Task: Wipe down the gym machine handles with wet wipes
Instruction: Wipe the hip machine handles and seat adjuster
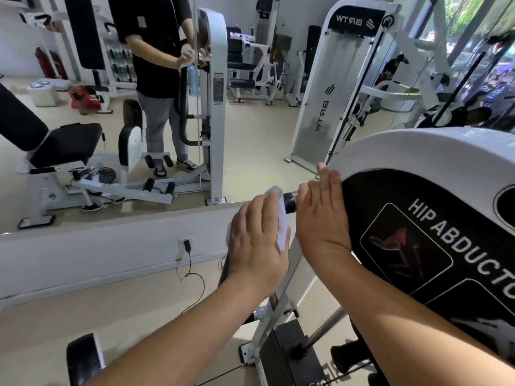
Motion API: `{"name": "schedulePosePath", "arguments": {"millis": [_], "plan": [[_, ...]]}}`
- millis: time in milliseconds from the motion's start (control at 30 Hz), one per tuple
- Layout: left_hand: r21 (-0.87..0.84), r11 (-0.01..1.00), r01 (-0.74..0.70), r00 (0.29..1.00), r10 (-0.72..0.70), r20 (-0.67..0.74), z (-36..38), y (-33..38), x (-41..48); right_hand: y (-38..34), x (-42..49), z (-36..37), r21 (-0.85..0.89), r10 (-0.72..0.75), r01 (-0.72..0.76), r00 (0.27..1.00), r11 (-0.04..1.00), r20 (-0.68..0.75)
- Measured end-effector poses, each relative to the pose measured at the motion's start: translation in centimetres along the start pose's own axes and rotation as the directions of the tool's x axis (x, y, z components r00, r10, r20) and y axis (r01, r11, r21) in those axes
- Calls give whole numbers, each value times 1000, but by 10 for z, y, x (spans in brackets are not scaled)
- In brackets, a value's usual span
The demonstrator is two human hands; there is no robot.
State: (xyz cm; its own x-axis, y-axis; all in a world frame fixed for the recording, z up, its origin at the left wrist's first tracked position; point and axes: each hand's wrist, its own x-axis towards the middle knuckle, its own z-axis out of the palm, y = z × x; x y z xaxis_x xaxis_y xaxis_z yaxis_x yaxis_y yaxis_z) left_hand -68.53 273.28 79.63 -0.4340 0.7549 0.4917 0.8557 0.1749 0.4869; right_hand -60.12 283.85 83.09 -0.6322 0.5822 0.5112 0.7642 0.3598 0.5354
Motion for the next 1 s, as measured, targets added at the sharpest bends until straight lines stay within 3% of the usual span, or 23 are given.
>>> {"name": "schedulePosePath", "arguments": {"millis": [67,133,200,267,300,333,400,433,500,600,667,733,800,933,1000], "plan": [[70,996,46,998,-49,44,-9,9,20,0,0,3,-22,4,-3,1000,1000,26],[43,990,131,968,-137,209,-22,21,59,-1,2,4,-42,-13,15,999,999,48],[-98,923,373,814,-274,512,-27,22,100,0,2,0,-57,-24,27,998,998,61],[-224,804,550,706,-305,639,-29,25,114,1,2,-3,-61,-21,26,996,998,84],[-198,833,516,727,-304,615,-29,25,110,1,2,-3,-65,-32,39,994,997,107],[-108,913,394,805,-286,521,-26,24,100,0,2,-3,-64,-43,52,991,997,127],[21,987,160,972,-162,170,-15,20,65,1,2,-4,-50,-23,29,992,998,127],[2,996,84,995,-84,53,-14,16,44,1,2,-3,-41,-6,10,995,999,97],[-2,1000,-1,1000,1,-9,-8,8,7,0,2,-2,-19,5,-4,999,1000,34],[16,998,54,998,-55,39,-9,5,14,-1,0,3,10,3,-3,1000,1000,-2],[-15,975,222,950,-213,227,-21,12,56,-1,1,6,17,5,-5,1000,1000,-14],[-225,867,444,802,-274,530,-29,12,95,-1,1,6,22,-3,4,999,1000,-34],[-351,706,615,698,-281,658,-34,12,110,-1,0,5,19,-19,20,999,1000,-32],[-372,769,519,831,-354,428,-34,0,72,0,1,3,2,-10,10,1000,1000,-4],[-565,563,603,797,-462,389,-23,-23,32,0,0,-2,-51,-9,11,999,999,53]]}}
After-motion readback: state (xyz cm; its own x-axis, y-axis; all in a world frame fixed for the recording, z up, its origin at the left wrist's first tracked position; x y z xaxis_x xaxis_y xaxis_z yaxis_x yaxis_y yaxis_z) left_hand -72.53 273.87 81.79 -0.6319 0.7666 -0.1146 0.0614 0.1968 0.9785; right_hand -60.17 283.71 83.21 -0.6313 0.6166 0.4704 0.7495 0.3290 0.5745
